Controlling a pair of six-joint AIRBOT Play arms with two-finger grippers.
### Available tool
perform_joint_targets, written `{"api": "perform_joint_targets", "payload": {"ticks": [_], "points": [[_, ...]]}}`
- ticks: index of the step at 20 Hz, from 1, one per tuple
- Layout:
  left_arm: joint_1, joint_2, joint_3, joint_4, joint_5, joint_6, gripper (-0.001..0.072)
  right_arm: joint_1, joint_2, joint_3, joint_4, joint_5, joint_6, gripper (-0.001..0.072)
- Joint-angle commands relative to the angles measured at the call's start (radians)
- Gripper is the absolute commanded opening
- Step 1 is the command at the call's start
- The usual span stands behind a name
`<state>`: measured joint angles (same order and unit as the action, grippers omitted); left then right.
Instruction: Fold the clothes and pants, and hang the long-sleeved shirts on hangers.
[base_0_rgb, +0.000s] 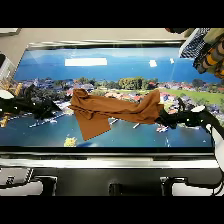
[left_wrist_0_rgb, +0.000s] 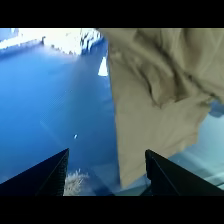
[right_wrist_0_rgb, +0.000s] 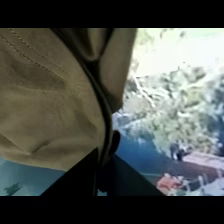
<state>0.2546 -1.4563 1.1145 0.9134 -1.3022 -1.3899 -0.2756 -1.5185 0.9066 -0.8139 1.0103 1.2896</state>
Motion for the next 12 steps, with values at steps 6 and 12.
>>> {"api": "perform_joint_targets", "payload": {"ticks": [6, 12], "points": [[-0.159, 0.031, -0.323, -0.181, 0.187, 0.074, 0.0548, 0.012, 0.126, -0.001, 0.026, -0.016, -0.003, 0.0032], [-0.308, 0.013, -0.383, -0.233, 0.385, 0.034, 0.0548, 0.013, 0.21, -0.001, 0.053, -0.018, -0.003, 0.0032]]}}
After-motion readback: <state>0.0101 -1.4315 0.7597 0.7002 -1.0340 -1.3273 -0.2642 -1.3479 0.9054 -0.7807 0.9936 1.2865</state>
